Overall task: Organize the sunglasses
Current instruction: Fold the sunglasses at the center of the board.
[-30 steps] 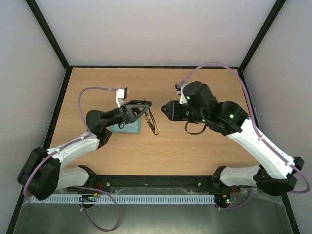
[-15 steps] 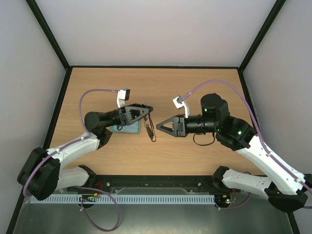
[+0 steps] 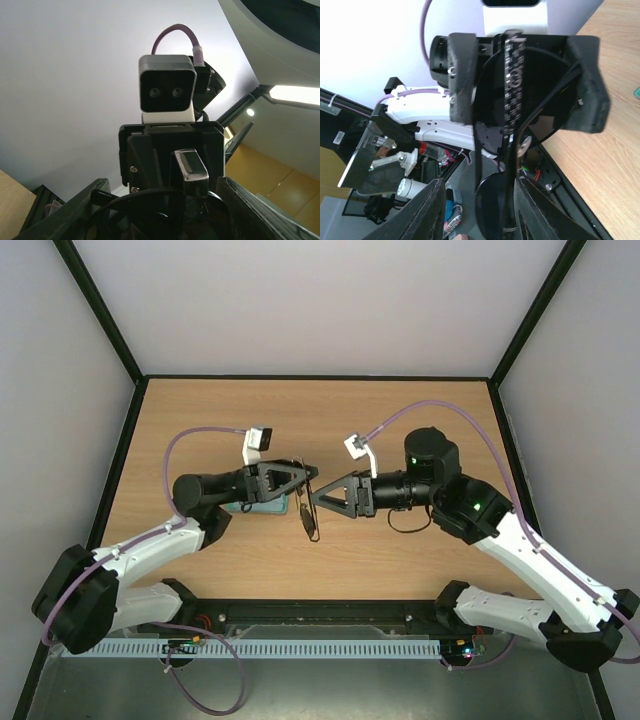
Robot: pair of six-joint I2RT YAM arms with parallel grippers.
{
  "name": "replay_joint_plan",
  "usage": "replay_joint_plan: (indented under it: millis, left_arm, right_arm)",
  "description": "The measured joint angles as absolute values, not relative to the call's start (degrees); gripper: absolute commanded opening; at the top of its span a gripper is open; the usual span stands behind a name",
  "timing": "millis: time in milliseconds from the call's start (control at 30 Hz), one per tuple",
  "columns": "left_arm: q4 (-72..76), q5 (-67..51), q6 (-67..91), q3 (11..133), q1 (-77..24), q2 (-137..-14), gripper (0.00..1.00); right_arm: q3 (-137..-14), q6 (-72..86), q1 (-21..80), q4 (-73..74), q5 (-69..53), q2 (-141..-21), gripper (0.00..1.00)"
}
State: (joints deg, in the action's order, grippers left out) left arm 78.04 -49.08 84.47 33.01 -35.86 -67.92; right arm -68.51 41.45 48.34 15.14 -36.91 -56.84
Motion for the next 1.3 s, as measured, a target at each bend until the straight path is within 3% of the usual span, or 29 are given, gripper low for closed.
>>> replay_joint_plan:
  millis: [600, 1133, 1300]
  left_arm:
    - [78.6, -49.0, 84.7, 33.8, -37.7, -69.4, 0.53]
    - [79.0, -48.6, 84.9, 33.8, -38.0, -70.8, 0.53]
    - [79.2, -48.4, 85.4, 33.8, -38.0, -71.0, 0.6]
  right_arm:
    - [-65.8, 41.8, 47.2, 14.0, -37.3, -58.2, 0.32]
    - [-63.2, 43.7, 47.2, 11.2, -38.9, -57.6, 0.03]
    - [-63.1, 43.6, 47.2, 10.7, -39.1, -57.6, 0.01]
